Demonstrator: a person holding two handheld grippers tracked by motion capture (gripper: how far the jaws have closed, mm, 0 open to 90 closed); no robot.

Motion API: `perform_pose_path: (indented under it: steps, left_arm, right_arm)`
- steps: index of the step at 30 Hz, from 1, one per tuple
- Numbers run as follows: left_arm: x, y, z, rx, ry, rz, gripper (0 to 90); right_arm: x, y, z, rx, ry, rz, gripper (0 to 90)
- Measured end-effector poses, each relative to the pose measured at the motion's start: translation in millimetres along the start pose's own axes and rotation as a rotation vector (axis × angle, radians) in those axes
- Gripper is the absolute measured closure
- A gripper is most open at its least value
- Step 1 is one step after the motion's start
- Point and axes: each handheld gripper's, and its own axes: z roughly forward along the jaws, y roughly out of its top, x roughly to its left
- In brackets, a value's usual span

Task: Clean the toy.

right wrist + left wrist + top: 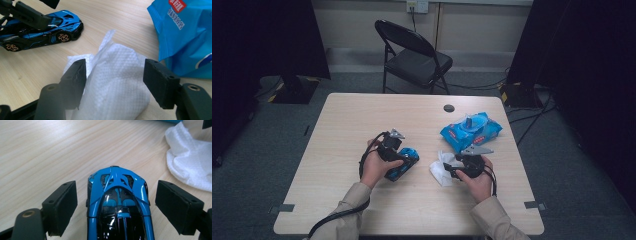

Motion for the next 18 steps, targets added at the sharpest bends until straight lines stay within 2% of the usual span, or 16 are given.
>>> perform_pose_path:
  steps: [7,18]
  left_arm:
    - [1.2,0.7,-15.2,-0.007,-0.026,-0.009,16.0]
    - [7.5,-4.3,-32.9,-0.029,-0.039,-0.018,16.1]
  right_arm:
    - [1.4,2.3,-5.4,-0.003,-0.002,0.003,32.0]
    - [1.1,2.0,-13.6,0.006,0.003,-0.001,26.8]
